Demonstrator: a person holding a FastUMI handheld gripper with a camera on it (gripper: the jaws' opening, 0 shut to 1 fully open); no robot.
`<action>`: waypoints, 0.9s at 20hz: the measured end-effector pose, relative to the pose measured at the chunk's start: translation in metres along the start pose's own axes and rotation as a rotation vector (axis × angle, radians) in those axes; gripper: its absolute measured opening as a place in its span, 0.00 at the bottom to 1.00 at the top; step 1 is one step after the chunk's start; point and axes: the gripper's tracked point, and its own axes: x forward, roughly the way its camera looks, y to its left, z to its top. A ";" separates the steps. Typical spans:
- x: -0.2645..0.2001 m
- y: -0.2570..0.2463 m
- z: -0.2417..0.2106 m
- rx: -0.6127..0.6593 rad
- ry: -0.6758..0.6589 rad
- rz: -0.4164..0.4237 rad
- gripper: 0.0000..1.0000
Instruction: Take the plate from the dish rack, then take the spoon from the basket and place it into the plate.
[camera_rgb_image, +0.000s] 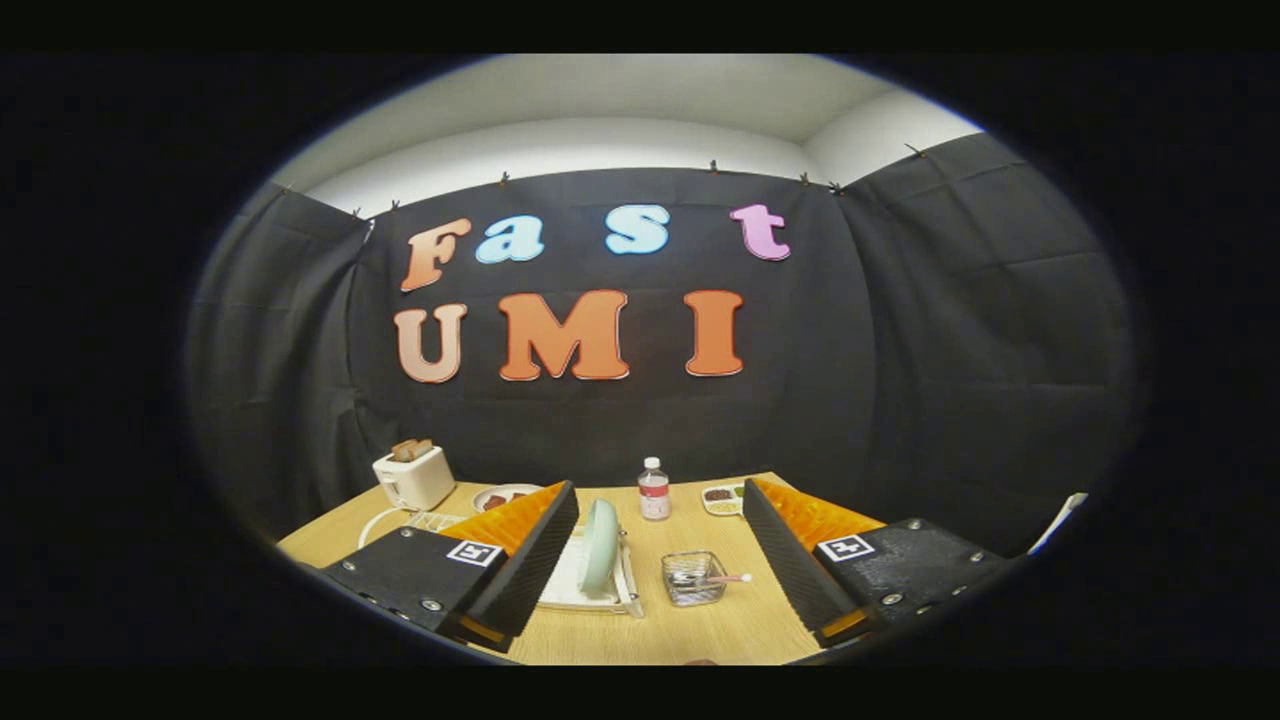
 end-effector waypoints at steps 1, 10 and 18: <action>0.002 0.002 0.000 -0.007 0.002 0.004 0.99; 0.014 0.017 -0.006 -0.025 0.013 0.030 0.99; 0.018 0.012 -0.017 -0.024 0.040 0.018 0.99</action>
